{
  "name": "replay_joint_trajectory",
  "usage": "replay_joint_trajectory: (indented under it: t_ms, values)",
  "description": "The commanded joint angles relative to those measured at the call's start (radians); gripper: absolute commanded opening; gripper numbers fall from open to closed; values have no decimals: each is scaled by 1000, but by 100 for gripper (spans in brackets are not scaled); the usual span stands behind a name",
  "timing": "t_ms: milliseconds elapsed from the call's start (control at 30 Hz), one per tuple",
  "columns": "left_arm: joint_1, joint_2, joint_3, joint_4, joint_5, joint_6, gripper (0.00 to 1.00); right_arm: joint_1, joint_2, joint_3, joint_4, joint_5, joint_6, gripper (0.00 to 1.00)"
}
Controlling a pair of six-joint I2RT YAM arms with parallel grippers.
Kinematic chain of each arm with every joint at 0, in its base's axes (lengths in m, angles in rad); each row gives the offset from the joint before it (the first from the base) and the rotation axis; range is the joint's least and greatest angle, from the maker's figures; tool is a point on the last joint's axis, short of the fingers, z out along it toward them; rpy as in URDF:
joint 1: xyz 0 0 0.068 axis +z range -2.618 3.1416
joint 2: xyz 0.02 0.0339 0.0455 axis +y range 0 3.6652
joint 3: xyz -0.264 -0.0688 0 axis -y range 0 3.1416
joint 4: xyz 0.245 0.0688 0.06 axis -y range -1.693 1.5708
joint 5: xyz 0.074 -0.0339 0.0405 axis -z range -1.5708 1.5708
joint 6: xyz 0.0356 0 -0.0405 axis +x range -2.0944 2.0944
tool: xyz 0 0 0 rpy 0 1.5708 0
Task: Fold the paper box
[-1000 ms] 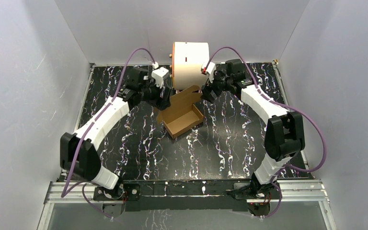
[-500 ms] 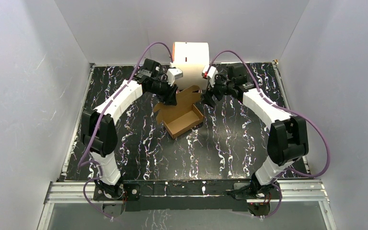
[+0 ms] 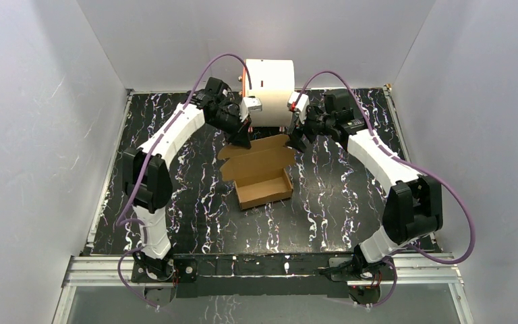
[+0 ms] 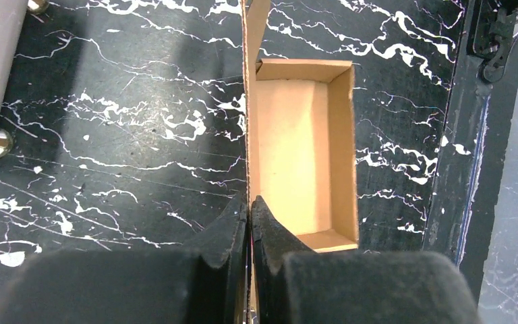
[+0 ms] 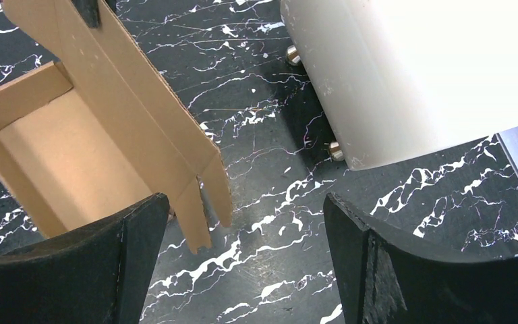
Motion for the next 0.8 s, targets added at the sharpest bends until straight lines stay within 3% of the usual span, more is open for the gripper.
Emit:
replay_joint_trajectory:
  t_ms: [0,200,433,600,767]
  values:
    - [-7,16,55,-93,49,60,0,-1,-11,41,28,-22,-12,93]
    - [-29,13,59,-89,24,56,10,1,-10,56,28,-22,-12,93]
    - [-41,-72,21,-36,-39,-5,44,10,21,94,28,-22,-12,93]
    - [-41,-203,-107,57,-180,-123,63,29,44,120,28,-22,-12,93]
    - [-41,-354,-279,123,-338,-216,69,48,50,90,28,-22,-12,93]
